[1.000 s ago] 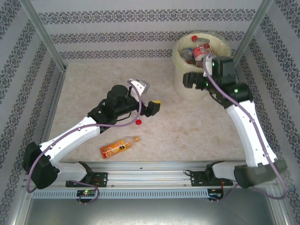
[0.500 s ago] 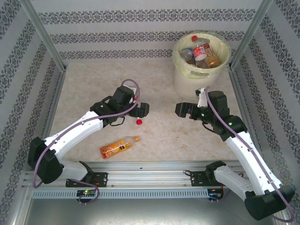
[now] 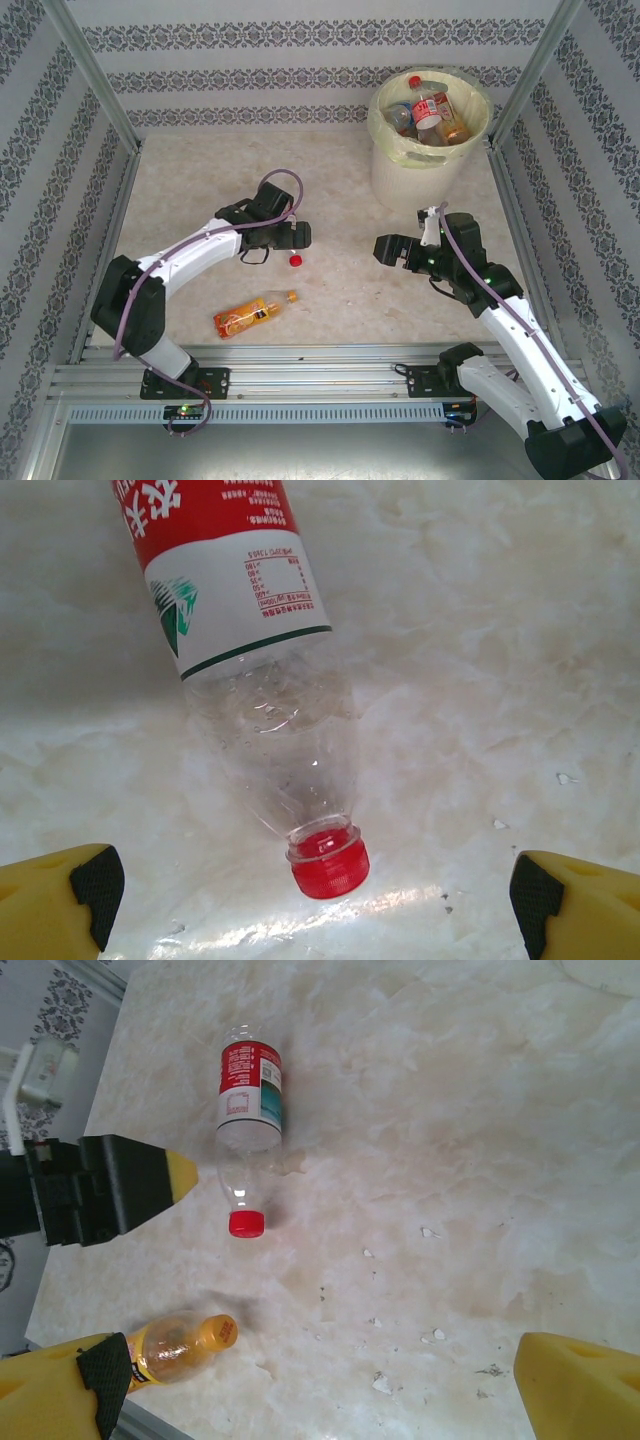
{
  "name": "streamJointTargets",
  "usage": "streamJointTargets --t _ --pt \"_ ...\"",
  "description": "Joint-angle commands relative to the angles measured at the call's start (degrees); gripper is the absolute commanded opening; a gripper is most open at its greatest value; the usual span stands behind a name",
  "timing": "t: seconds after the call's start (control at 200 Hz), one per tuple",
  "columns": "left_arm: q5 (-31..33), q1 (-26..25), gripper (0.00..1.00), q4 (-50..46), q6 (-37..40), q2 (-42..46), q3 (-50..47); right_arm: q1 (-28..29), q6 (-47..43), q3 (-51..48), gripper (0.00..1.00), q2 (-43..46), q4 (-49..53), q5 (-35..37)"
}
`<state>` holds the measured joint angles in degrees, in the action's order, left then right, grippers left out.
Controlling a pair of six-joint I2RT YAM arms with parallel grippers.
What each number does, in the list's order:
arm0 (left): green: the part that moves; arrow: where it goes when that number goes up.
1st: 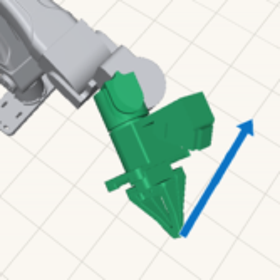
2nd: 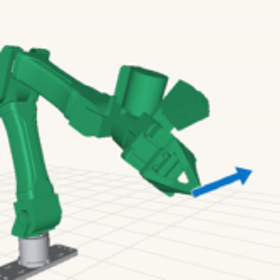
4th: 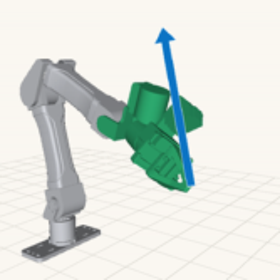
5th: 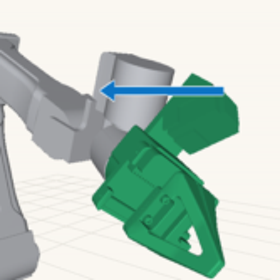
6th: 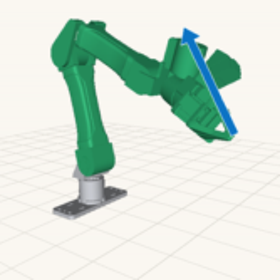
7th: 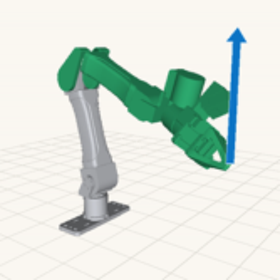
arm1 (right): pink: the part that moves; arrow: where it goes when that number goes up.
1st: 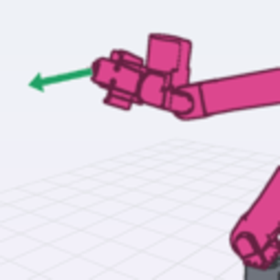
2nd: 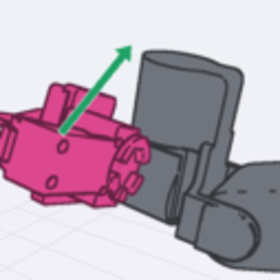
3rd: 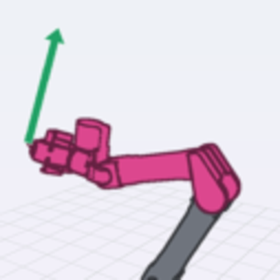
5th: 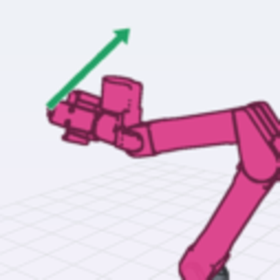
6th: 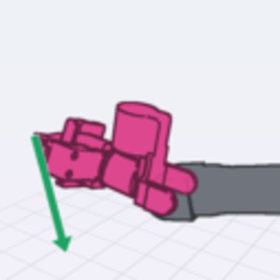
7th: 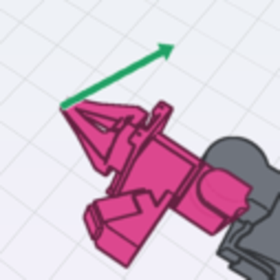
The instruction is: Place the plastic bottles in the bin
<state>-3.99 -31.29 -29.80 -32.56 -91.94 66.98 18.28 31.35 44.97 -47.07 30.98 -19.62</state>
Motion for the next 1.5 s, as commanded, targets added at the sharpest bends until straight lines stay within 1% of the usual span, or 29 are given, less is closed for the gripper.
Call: streamJointTargets --t 0.0,0.15,0.5,0.664,0.919,1.014,1.139,1.294,1.389,1.499 --pt "-2.06 0.88 1.00 2.47 -1.70 -2.68 0.25 0.70 0.21 0.07 0.98 -0.33 -0.84 -0.51" --pt "-1.88 1.12 1.00 2.59 -1.54 -6.36 1.59 0.67 0.01 0.64 0.98 -1.26 -0.90 -0.47" --pt "-2.95 2.06 1.00 6.51 -3.21 -10.65 1.75 0.69 -0.12 0.46 0.98 -2.24 -1.21 -0.16" --pt "-4.44 3.16 1.00 8.78 -4.96 -12.18 1.41 0.73 0.01 0.13 0.98 -2.15 -1.20 0.10" --pt "-7.43 4.45 0.93 12.16 -7.45 -13.83 0.67 0.75 0.01 -0.15 0.98 -2.41 -1.35 0.07" --pt "-8.04 4.61 0.88 12.49 -7.56 -14.21 0.66 0.73 0.01 -0.23 0.98 -2.55 -1.45 0.09" --pt "-8.40 4.74 0.81 12.49 -7.59 -14.06 0.43 0.71 0.03 -0.41 0.98 -2.59 -1.49 0.11" --pt "-8.86 4.79 0.67 11.73 -7.01 -13.65 0.31 0.71 0.27 -0.54 0.98 -2.66 -1.65 0.02" --pt "-9.02 4.92 0.61 11.34 -6.71 -13.20 -0.26 0.80 0.34 -0.50 0.98 -2.72 -1.89 -0.11" --pt "-9.97 4.97 0.58 11.59 -5.68 -12.29 -1.27 0.88 0.79 -0.50 0.98 -2.69 -2.28 -0.42"
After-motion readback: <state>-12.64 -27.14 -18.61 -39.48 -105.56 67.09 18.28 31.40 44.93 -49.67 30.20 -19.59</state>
